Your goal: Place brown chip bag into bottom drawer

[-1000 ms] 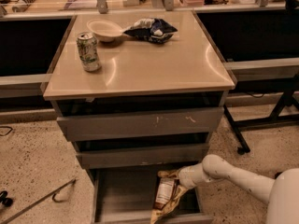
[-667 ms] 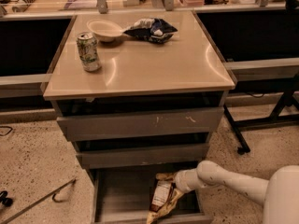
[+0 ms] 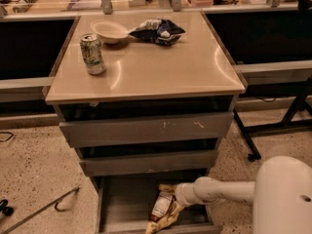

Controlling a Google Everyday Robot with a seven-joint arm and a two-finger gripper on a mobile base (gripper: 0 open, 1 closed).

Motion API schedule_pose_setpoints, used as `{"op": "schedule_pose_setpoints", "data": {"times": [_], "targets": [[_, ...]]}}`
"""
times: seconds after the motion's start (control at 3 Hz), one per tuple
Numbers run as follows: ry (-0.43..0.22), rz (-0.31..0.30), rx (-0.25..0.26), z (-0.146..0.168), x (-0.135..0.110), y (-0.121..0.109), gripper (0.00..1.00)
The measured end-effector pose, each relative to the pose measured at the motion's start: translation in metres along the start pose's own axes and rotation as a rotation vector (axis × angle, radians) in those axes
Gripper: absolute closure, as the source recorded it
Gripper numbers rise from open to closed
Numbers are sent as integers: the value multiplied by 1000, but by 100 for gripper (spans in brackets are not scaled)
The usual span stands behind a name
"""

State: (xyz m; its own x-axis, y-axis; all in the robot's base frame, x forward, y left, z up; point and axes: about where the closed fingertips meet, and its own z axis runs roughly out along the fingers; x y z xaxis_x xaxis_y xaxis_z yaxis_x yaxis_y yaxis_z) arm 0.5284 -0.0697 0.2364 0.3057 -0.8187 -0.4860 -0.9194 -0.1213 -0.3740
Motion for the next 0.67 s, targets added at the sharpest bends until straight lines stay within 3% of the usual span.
{"op": "schedule_pose_setpoints", "data": {"times": [0.33, 0.67], "targets": [[17, 74, 7, 20, 12, -3, 100], [37, 125, 31, 32, 27, -20, 100]]}}
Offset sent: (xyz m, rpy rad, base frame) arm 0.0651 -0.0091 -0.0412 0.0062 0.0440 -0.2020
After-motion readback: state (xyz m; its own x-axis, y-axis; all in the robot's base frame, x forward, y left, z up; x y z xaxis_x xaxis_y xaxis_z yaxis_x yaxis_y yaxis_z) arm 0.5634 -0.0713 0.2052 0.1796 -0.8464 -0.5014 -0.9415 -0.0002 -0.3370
